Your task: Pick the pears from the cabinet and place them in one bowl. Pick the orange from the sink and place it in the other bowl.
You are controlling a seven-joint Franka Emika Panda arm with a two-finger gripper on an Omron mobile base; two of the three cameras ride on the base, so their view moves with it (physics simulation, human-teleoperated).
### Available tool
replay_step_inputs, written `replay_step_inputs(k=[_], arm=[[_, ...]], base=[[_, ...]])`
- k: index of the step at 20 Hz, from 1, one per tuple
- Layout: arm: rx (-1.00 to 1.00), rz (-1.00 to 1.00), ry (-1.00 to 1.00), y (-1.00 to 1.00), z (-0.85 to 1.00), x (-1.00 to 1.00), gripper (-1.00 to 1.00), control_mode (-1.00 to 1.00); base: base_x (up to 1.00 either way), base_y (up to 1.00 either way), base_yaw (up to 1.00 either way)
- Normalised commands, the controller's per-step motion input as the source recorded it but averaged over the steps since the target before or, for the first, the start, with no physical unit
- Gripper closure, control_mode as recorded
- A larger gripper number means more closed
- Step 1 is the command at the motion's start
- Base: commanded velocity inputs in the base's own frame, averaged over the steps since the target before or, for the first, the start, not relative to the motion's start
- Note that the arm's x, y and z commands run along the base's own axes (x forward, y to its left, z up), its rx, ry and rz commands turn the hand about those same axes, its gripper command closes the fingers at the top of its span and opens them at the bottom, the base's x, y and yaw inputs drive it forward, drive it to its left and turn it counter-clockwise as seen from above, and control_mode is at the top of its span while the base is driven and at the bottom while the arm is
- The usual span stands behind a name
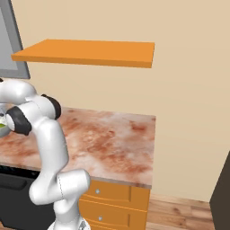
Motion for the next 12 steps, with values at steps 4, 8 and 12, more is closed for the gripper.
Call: replay_step_inputs(k=[4, 8, 12], arm=[[0.02, 0.33, -0.21, -0.47, 0.26, -0.36, -1.00, -1.00], [0.04, 0.29, -0.14, -0.48, 0.25, -0.36, -1.00, -1.00], [0.06, 0.25, -0.07, -0.50, 0.25, -0.33, -1.00, -1.00]], base=[[0.00, 0.00, 0.00], [0.00, 0.00, 0.00], [0.00, 0.00, 0.00]])
